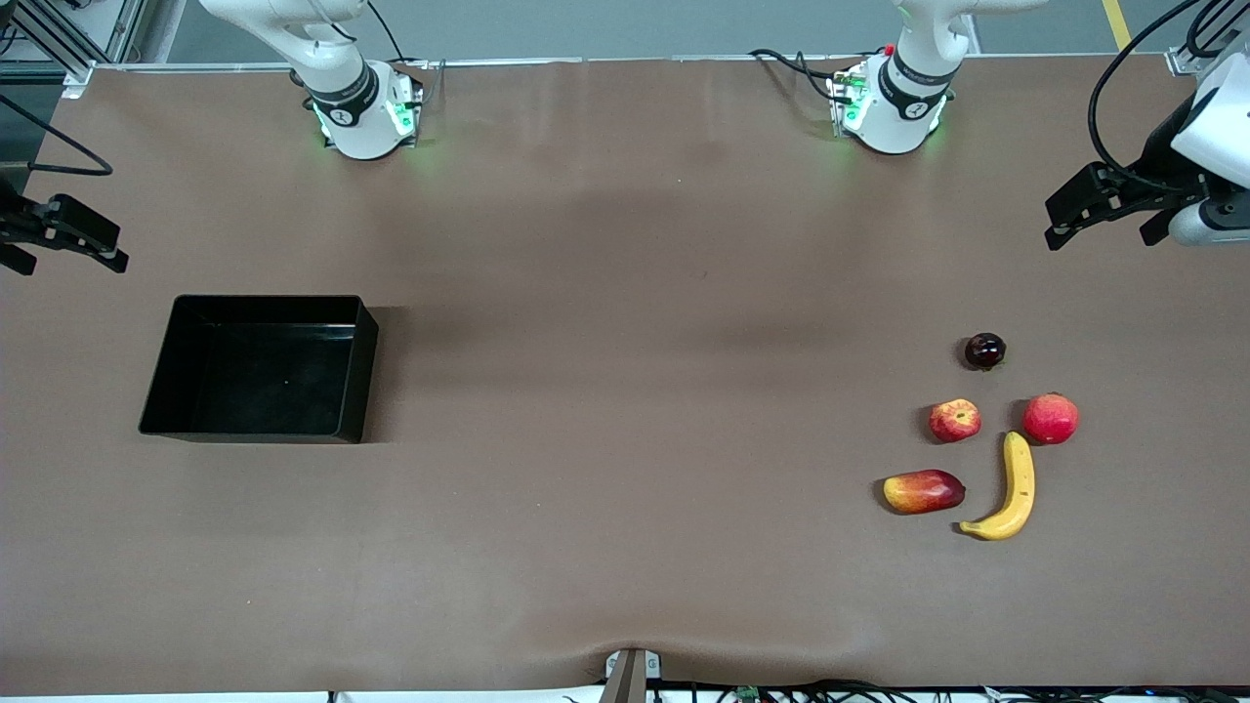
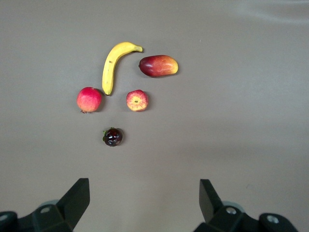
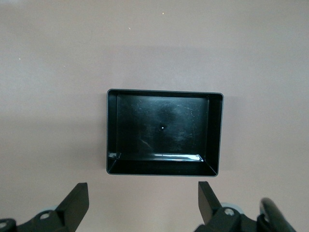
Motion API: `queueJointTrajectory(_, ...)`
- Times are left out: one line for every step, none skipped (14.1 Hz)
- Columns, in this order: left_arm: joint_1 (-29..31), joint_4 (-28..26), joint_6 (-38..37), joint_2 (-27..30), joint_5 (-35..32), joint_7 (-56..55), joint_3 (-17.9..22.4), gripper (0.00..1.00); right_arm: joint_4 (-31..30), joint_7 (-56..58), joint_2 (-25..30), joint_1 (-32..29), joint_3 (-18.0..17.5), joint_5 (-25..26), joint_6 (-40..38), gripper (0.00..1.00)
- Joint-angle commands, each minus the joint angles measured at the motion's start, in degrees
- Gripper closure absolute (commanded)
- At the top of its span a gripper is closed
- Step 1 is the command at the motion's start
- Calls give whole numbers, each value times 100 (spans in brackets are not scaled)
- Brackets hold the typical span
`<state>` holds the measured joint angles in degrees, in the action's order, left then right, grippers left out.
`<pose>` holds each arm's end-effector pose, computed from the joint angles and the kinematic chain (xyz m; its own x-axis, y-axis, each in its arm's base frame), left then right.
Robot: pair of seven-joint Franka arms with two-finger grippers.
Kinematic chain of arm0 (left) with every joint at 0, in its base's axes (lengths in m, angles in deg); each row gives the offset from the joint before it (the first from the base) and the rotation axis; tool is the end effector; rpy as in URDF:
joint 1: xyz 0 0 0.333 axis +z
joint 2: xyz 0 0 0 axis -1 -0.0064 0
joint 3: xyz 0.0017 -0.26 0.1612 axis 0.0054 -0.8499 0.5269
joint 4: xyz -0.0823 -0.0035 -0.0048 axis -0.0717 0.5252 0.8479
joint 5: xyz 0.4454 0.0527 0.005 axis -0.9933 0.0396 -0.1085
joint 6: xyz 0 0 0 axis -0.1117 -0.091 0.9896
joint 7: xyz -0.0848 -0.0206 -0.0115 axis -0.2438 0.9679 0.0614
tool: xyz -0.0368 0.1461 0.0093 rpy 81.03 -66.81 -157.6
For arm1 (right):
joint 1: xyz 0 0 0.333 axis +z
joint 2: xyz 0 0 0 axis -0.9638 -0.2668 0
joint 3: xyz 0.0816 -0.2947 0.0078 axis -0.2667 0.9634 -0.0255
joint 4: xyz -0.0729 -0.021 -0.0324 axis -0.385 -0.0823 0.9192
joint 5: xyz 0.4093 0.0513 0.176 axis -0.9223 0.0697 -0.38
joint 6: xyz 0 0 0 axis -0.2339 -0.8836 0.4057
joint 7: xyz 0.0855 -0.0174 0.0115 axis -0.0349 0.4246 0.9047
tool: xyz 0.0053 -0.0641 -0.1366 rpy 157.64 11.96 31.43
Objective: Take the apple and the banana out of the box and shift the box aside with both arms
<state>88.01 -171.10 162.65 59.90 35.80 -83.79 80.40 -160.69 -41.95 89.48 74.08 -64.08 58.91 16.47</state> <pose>0.5981 -0.0743 0.6173 0.9972 0.0341 0.0659 0.0350 -0.9993 -0.0125 0.6069 -0.0378 0.5850 0.9993 0.0301 0.0243 0.0295 -0.9993 0.0240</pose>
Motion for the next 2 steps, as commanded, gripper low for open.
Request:
queueJointTrajectory(22,58,-92,24,-62,-44,-38,0,67,-55,-32,62,12,125,-70,0)
queueJointTrajectory(22,58,-92,24,-71,-44,-38,0,58,-64,-32,54,12,125,-61,0)
